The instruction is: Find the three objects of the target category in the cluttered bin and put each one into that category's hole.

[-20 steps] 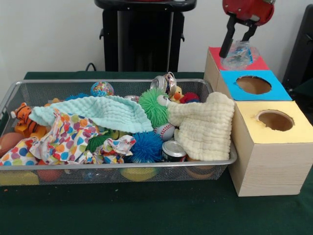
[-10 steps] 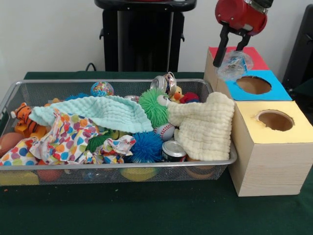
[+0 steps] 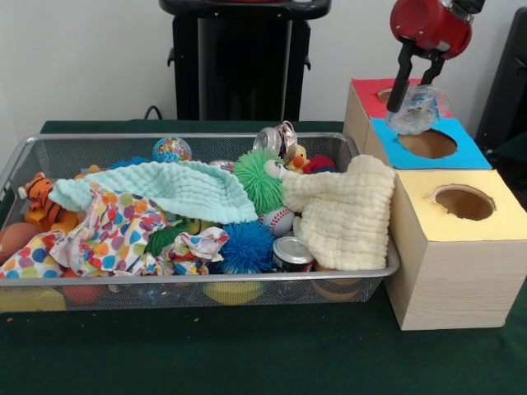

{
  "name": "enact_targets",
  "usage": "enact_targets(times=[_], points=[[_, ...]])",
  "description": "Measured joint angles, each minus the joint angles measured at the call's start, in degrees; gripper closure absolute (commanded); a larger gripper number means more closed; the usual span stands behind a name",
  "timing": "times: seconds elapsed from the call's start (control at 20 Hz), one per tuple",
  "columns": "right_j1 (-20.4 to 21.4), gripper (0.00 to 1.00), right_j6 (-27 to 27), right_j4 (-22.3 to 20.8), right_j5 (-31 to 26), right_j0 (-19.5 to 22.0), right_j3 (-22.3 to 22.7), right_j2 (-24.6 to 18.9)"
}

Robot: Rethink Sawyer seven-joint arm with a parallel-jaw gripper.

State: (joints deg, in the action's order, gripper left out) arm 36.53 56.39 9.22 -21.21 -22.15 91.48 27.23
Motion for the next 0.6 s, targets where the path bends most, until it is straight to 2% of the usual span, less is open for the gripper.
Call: enact_targets(times=[0.6], points=[[-0.02, 0.00, 0.00, 0.06, 0.01, 0.19, 0.40, 0.00]])
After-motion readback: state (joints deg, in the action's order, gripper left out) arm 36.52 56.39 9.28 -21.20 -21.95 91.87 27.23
